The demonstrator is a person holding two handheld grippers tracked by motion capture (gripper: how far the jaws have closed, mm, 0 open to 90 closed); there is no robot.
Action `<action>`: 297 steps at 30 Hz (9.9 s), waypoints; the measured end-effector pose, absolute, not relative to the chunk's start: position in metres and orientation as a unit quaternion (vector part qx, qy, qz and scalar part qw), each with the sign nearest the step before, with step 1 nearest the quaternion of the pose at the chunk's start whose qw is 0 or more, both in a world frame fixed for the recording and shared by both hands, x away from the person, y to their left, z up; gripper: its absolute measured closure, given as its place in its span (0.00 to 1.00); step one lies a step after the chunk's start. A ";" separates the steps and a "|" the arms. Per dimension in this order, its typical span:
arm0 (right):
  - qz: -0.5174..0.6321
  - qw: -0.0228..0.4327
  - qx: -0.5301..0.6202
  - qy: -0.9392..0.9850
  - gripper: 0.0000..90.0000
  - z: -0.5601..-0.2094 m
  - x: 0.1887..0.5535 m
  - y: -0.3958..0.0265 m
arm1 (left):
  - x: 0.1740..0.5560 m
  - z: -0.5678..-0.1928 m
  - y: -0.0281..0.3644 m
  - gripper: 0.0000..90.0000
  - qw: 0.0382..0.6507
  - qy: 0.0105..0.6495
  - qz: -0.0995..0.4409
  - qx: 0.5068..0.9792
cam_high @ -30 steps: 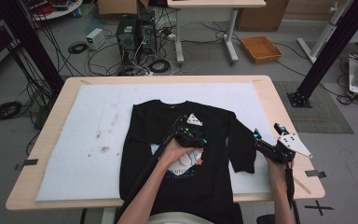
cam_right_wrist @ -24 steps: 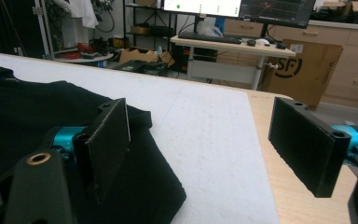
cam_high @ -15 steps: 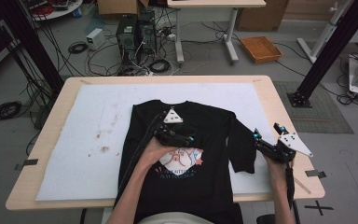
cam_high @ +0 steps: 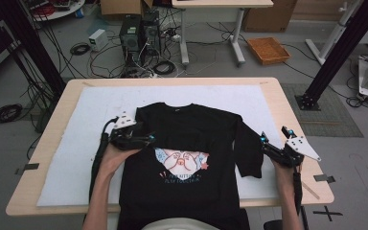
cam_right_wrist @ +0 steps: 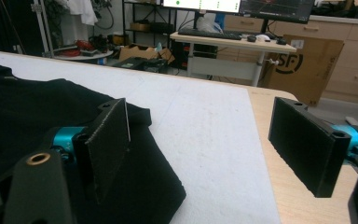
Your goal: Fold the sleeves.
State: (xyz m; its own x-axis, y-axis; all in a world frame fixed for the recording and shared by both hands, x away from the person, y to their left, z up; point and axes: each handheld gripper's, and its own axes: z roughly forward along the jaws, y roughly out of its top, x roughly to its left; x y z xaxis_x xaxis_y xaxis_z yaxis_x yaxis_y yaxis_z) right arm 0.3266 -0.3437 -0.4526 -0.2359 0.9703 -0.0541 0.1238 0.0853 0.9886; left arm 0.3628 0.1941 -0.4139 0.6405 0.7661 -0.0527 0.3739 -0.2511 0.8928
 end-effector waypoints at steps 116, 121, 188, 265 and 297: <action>0.452 0.180 0.295 0.822 0.95 -0.388 0.393 -0.103 | 0.310 -0.452 0.307 0.36 0.567 0.437 0.274 0.642; 0.440 0.175 0.276 0.837 0.95 -0.396 0.390 -0.079 | 0.310 -0.452 0.307 0.36 0.566 0.436 0.274 0.644; 0.402 0.071 0.223 0.885 0.79 -0.441 0.393 -0.018 | 0.310 -0.452 0.307 0.36 0.569 0.436 0.271 0.642; 0.469 0.230 0.391 0.758 0.24 -0.426 0.369 -0.302 | 0.311 -0.451 0.305 0.36 0.561 0.438 0.275 0.646; 0.465 0.300 0.440 0.707 0.21 -0.448 0.353 -0.309 | 0.311 -0.451 0.301 0.38 0.545 0.432 0.281 0.661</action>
State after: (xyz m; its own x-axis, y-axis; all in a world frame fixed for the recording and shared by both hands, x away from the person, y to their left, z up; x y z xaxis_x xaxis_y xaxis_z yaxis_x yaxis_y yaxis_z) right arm 0.3530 -0.3087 -0.4484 -0.4322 0.9017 -0.0148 0.3431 0.1796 0.9220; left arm 0.3113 0.3007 -0.4508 0.4684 0.8778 -0.1001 0.2647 -0.0314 0.9638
